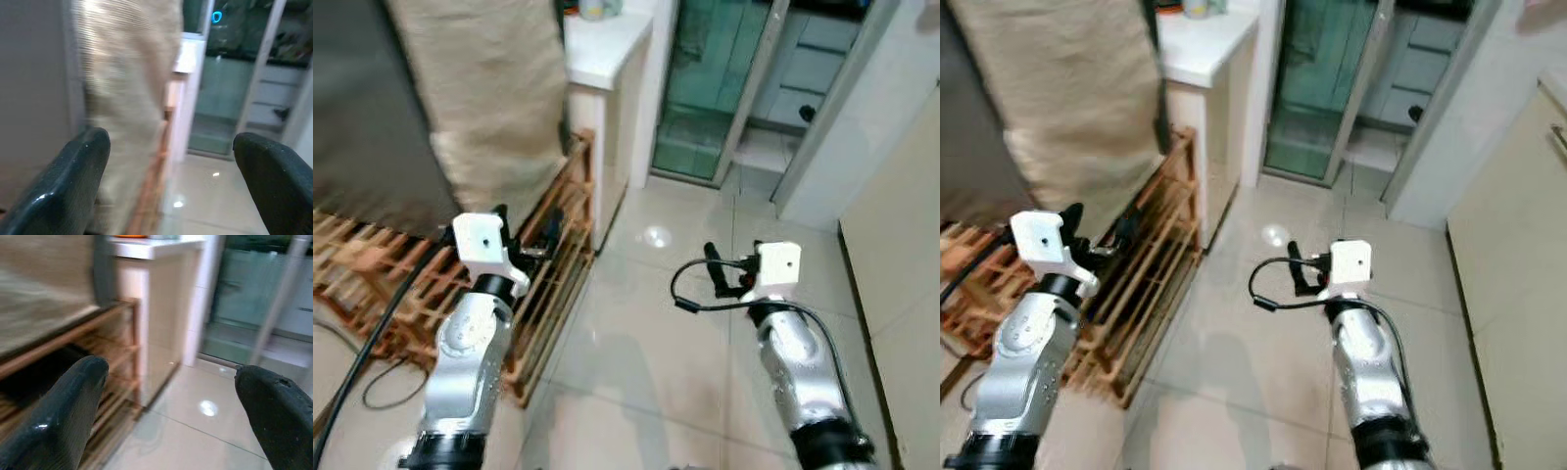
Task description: Restocking fridge
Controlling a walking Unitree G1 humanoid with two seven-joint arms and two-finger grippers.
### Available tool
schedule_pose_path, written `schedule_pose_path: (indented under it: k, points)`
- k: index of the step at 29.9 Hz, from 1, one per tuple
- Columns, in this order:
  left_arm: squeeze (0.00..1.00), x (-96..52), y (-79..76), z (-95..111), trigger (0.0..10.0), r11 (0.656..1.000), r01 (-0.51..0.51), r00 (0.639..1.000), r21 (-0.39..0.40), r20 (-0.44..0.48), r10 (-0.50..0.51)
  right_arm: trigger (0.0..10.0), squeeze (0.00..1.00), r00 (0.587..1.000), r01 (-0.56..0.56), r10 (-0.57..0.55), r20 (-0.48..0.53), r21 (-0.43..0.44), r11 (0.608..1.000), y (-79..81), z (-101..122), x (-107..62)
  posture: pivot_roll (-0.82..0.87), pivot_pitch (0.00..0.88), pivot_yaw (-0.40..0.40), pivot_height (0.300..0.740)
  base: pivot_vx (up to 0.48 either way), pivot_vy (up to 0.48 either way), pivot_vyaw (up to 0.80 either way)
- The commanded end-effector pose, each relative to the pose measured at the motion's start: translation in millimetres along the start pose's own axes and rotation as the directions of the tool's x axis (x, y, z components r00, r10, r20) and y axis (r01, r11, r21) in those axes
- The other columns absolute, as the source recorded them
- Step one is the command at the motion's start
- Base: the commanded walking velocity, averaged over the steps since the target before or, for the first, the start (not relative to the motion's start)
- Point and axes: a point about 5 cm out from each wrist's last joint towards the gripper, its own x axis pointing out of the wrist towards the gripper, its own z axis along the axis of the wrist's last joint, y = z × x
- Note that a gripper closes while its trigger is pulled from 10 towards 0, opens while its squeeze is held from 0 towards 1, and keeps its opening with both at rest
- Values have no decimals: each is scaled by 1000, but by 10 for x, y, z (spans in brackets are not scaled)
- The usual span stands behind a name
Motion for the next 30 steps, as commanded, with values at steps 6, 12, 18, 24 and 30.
schedule_pose_path:
  k: [6,12,18,24,30]
  points:
    - [0,151,-178,92,10000,1000,22,999,-4,30,-22,10000,0,999,35,-35,17,-18,999,-128,60,-12,-90,0,-35,740,61,0,0]
    - [0,414,-172,318,10000,995,-61,993,-78,94,68,10000,0,999,30,-30,23,-25,999,-125,68,-21,-96,0,-35,740,233,395,0]
    - [0,527,-225,479,10000,996,-61,989,-72,130,70,10000,0,999,29,-29,21,-25,999,-113,65,-1,-104,0,-21,740,0,297,0]
    - [0,561,-262,599,10000,999,-26,984,-44,174,33,10000,0,999,31,-30,19,-19,999,-101,51,-2,-97,0,-16,740,0,0,0]
    - [0,568,-296,691,10000,998,30,979,-55,202,-18,10000,0,1000,19,-19,4,-17,1000,-81,11,-14,-90,0,-22,740,0,0,0]
